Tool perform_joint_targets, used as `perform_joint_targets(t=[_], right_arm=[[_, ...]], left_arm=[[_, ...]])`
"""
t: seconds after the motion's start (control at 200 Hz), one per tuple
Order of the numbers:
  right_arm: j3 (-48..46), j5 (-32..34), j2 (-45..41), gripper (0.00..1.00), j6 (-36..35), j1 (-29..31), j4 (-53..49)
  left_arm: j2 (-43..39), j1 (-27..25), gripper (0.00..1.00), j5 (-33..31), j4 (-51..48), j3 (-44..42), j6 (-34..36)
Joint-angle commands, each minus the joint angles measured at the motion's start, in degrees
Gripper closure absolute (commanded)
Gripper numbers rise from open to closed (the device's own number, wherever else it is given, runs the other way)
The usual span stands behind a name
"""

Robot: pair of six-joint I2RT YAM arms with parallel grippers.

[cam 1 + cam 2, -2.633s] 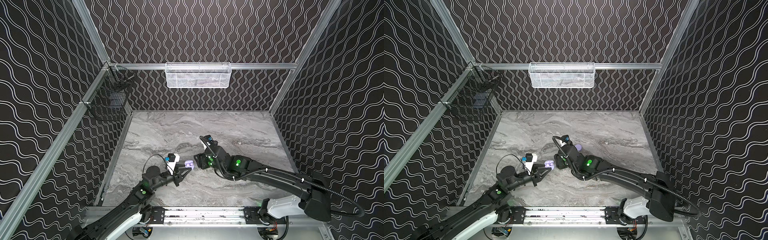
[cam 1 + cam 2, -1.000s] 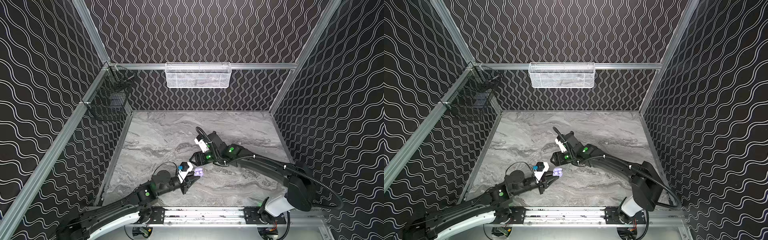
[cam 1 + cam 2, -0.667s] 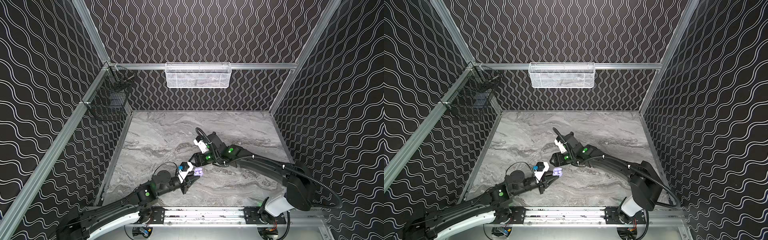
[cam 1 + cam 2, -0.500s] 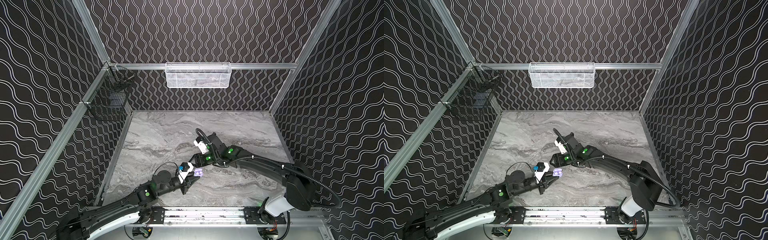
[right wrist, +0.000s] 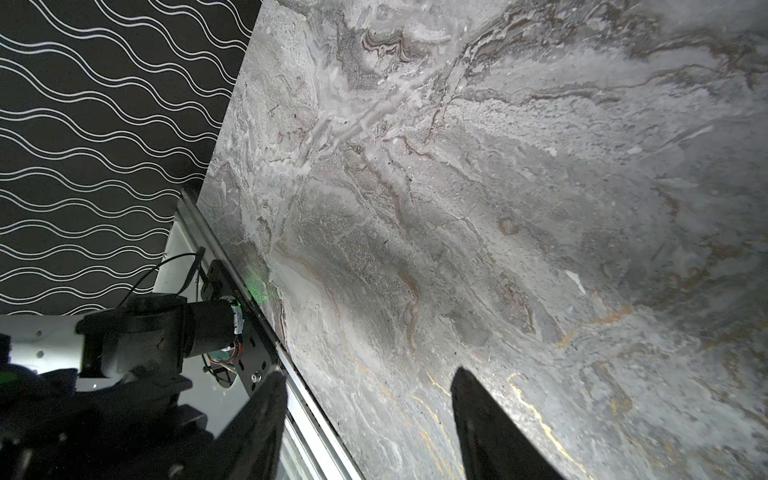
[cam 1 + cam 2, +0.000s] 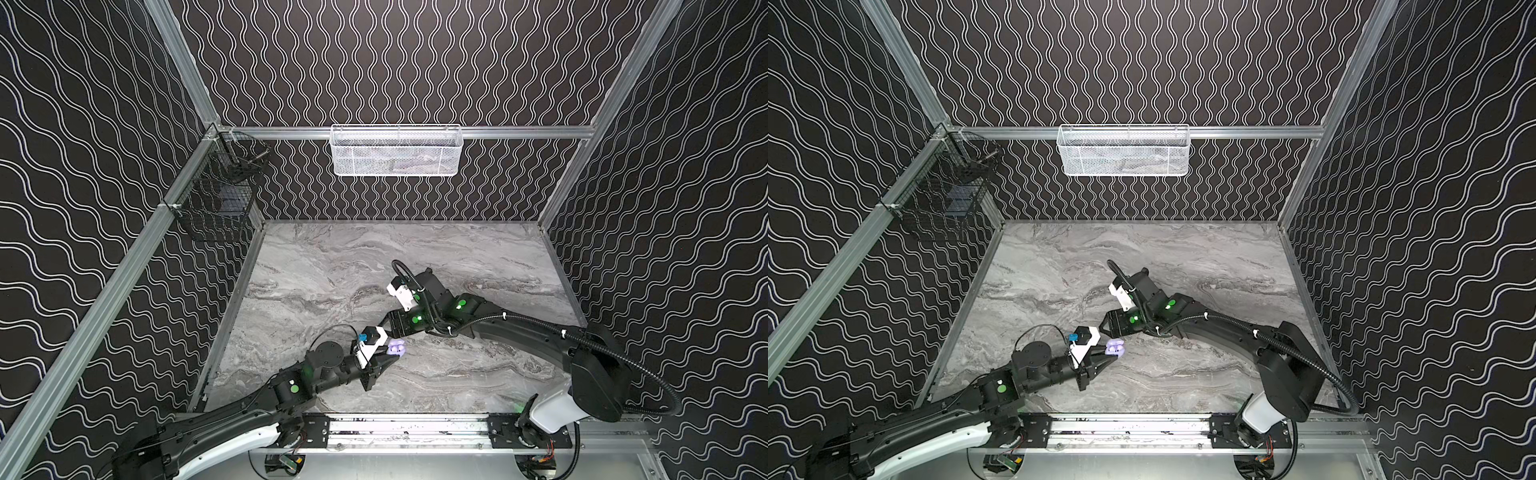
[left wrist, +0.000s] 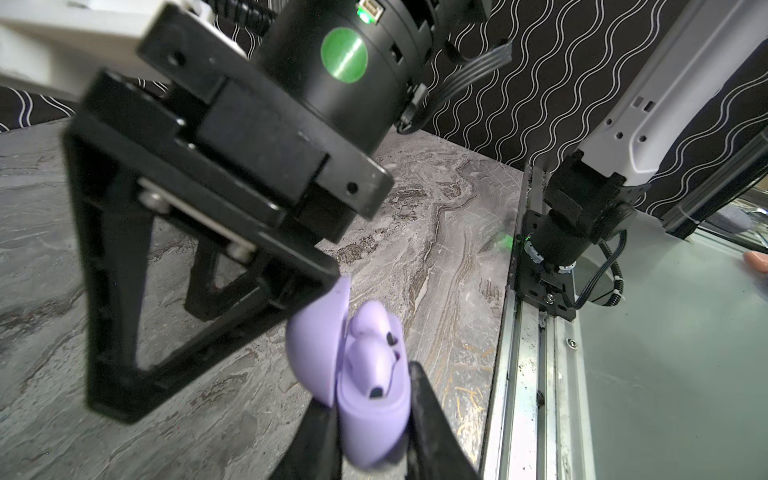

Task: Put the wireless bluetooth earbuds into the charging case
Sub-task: 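Push the case lid shut with the right gripper against the left-held case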

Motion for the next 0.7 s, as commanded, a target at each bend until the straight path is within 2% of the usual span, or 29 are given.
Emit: perform_joint_targets(t=[0.0, 0.696], right_arm=[[-0.34, -1.76, -0.59, 0.35, -0.37, 0.17, -1.31], [-1.64, -1.63, -1.26, 0.36, 0.04, 0.60, -0.71]], left_arm=[[-0.01, 0.07, 0.83, -2.98, 2.77, 0.44, 0.73], [-0.23, 0.04, 0.83, -3.60, 2.34, 0.39, 0.61]])
